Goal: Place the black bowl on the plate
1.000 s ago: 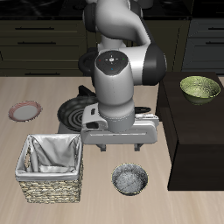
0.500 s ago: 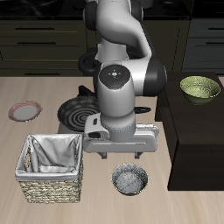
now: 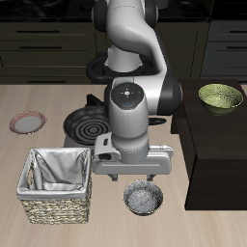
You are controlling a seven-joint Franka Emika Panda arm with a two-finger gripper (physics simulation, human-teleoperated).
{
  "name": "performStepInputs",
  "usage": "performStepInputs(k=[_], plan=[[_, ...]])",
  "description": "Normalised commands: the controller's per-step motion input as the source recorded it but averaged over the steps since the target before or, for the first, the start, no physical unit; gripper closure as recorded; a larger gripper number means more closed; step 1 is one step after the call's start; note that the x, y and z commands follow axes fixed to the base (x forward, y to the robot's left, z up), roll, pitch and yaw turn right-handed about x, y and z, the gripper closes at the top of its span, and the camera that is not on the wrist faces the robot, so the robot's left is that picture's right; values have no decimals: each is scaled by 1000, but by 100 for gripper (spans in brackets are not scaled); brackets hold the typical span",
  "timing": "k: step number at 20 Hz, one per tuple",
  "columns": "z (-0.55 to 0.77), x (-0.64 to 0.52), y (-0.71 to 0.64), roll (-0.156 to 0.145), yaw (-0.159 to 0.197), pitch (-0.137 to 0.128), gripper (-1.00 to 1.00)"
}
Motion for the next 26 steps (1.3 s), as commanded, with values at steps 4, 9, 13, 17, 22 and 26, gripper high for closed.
performStepInputs(k=[4,9,13,17,22,26], plan=[[-331,38,-17,-20,27,30,-100],[-315,46,-42,-13,9,49,-100],[-333,54,-42,-8,-10,52,-100],[-328,38,-81,-7,-35,74,-100],[-182,-62,-52,13,-52,63,100],[130,-88,1,23,1,-42,100]])
